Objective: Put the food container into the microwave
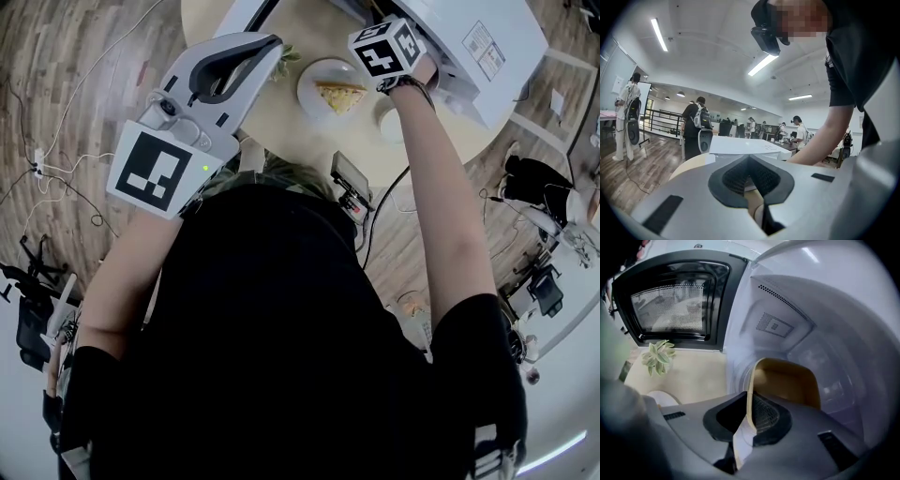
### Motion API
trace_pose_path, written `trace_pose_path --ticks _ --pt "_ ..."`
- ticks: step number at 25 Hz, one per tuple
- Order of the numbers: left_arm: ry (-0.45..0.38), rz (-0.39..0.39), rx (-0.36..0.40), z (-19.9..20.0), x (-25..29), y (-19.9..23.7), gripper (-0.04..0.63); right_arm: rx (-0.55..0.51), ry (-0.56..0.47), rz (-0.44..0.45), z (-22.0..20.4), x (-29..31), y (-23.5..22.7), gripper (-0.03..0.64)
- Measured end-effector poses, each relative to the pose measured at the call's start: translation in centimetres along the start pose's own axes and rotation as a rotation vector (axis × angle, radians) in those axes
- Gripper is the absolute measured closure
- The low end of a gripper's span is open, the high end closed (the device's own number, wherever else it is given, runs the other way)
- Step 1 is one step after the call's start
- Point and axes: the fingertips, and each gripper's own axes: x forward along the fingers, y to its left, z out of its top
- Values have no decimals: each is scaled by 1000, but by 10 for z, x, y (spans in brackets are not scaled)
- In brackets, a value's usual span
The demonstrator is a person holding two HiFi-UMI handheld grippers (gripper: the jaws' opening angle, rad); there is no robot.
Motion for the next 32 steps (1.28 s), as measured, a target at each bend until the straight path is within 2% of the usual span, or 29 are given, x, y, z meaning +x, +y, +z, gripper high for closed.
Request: trace_pose_path --ticks 7,15,20,23,26,32 --pt "5 16 -2 -2 -8 0 575 -18 38 -46 -9 13 -4 568" --pt "-10 3 4 1 -12 -11 575 -26 -42 -146 -3 -15 -7 532" --pt "-25 -36 7 8 -11 -20 575 33 -96 -181 -14 -73 12 557" --pt "-43 -63 9 16 -11 -26 575 68 -135 -161 -14 -113 34 594" --pt "-61 -94 17 25 -10 -33 575 125 -174 -139 -12 -150 48 600" --pt "-92 -151 39 38 -12 -44 575 285 -324 -208 5 -230 45 601"
